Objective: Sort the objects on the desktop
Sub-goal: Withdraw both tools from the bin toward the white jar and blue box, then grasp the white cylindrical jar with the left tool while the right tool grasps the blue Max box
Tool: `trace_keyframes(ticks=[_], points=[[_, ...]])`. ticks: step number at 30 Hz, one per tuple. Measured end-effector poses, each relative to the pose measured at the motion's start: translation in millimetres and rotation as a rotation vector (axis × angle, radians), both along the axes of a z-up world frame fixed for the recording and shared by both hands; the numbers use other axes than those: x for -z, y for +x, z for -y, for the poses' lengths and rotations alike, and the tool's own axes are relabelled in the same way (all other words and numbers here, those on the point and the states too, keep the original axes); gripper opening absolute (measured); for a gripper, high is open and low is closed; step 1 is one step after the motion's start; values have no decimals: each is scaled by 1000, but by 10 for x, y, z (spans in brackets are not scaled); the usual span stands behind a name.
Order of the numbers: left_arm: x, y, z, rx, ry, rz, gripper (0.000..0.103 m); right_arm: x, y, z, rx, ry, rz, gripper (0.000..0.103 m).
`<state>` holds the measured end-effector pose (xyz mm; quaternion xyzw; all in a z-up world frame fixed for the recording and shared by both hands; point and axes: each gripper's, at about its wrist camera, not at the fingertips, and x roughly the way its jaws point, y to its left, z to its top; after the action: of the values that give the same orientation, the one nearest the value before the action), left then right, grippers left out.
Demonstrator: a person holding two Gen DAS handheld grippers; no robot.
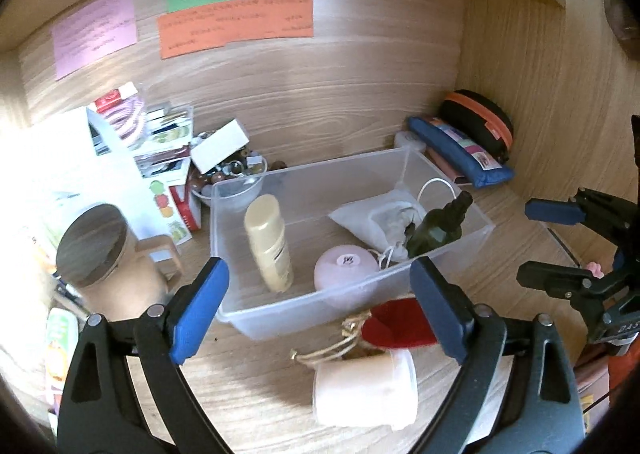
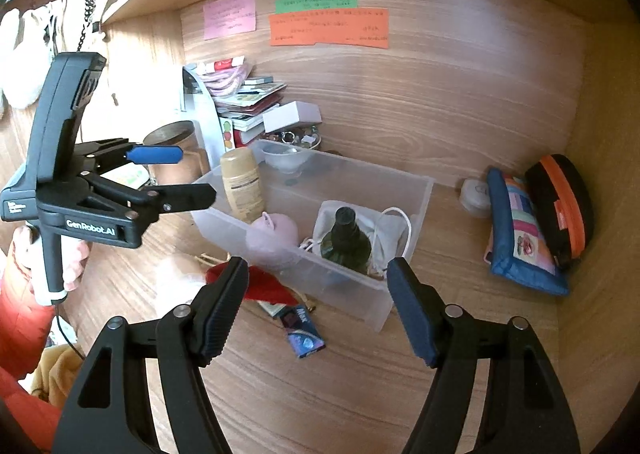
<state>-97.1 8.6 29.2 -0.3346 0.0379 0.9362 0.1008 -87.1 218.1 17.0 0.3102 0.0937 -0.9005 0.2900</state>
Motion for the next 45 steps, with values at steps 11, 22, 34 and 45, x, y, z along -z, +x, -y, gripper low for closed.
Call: trace_keyframes(ticks=[11, 22, 34, 45], points=[[201, 362, 64, -19, 19, 38, 95, 76, 209, -47, -1, -1, 10, 69], [631, 447, -95, 22, 54, 162, 95, 279, 247, -107, 9, -1, 65, 69], [937, 300, -109, 36, 108, 244, 76, 567, 119, -71, -3, 51, 135, 69], [962, 265, -126, 63, 143, 216, 66, 819, -199, 200, -70, 177, 163, 50]])
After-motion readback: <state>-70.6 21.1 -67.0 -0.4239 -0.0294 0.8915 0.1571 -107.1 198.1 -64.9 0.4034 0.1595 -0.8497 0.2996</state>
